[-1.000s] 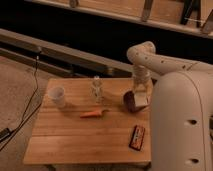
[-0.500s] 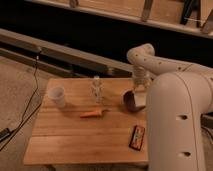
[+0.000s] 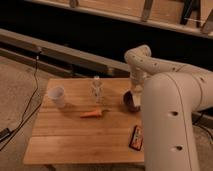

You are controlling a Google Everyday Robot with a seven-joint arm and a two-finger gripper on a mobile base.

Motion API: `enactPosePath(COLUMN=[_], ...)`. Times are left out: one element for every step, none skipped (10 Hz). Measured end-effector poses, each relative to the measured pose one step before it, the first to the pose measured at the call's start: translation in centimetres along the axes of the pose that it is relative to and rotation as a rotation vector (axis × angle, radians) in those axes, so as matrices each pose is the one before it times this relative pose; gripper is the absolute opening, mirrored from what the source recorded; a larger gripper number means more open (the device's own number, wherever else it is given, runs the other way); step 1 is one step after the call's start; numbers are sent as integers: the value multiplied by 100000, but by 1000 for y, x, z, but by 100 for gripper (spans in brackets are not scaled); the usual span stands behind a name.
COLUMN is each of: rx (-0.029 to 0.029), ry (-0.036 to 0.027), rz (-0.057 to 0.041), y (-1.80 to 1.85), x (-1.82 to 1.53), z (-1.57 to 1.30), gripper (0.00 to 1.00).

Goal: Place the white sponge in the ceramic bowl

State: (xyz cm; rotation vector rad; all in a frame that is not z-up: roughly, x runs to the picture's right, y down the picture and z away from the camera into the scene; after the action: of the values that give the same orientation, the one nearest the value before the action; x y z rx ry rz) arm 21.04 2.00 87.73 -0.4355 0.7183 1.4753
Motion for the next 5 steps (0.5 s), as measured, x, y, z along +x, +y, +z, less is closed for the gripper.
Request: enactPosePath(rx=[3,-114,-305,-285,-300], ry=[-80,-178,-129,-37,54], rz=[-115,14,93,11,11], y=[40,-6,21,61,50], x=[-77,-45,33,33,66], z=[-150,-252,-153,-65,3], gripper=[80,80,80,80,80])
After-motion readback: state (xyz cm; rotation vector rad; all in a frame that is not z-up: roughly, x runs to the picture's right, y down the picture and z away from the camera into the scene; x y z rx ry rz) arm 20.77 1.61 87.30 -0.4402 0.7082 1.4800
